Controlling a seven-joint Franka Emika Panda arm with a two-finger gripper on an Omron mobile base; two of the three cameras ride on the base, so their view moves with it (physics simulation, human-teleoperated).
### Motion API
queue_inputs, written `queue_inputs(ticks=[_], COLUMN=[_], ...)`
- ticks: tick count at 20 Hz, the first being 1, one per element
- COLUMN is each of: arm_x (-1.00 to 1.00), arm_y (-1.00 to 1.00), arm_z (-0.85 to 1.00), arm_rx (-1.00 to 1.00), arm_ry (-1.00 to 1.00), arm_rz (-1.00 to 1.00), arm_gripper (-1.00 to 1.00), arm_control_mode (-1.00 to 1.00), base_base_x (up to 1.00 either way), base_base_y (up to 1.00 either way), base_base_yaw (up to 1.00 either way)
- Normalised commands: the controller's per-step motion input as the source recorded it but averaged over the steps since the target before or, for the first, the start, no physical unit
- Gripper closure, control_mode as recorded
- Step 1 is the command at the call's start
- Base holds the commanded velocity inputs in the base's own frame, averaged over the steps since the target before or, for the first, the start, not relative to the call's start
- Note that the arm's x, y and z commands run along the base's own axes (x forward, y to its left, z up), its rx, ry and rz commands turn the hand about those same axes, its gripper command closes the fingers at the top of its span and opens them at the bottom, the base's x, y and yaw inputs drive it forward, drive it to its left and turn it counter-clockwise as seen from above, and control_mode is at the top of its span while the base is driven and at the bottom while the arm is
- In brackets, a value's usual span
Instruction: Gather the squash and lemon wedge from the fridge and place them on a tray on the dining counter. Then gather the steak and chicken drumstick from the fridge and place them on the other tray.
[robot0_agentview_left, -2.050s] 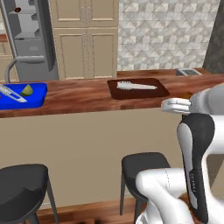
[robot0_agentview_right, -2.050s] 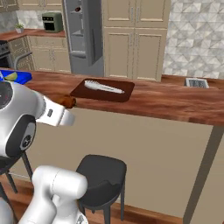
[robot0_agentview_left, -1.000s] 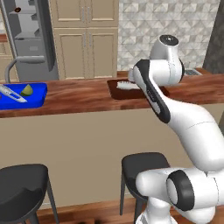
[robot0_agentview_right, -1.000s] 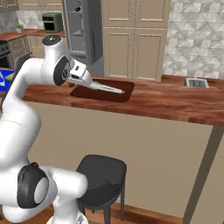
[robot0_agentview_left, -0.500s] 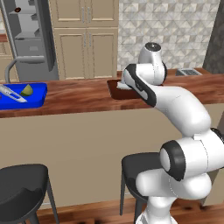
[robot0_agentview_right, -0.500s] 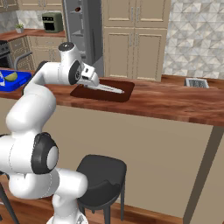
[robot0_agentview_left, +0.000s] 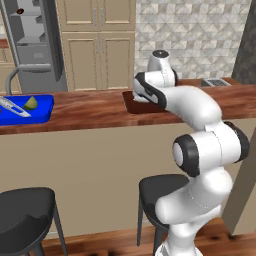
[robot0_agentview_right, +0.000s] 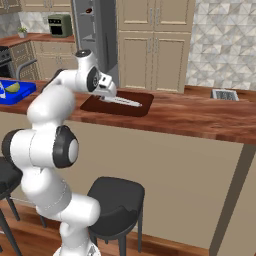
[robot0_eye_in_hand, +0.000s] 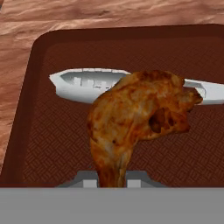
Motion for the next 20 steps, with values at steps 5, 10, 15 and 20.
queue_inputs(ticks=[5, 10, 15, 20], arm_x=[0.48, 0.38, 0.27, 0.14], arm_y=[0.00, 0.00, 0.00, 0.00], arm_z=[-0.20, -0.23, -0.28, -0.29], arm_rx=[0.00, 0.00, 0.00, 0.00], arm_ry=[0.05, 0.02, 0.00, 0.00], arm_rz=[0.00, 0.00, 0.00, 0.00], arm_gripper=[1.00, 1.00, 1.00, 1.00], arm_control_mode=[-1.00, -1.00, -1.00, -1.00], base_base_x=[0.00, 0.00, 0.00, 0.00], base_base_y=[0.00, 0.00, 0.00, 0.00], base_base_yaw=[0.00, 0.00, 0.00, 0.00])
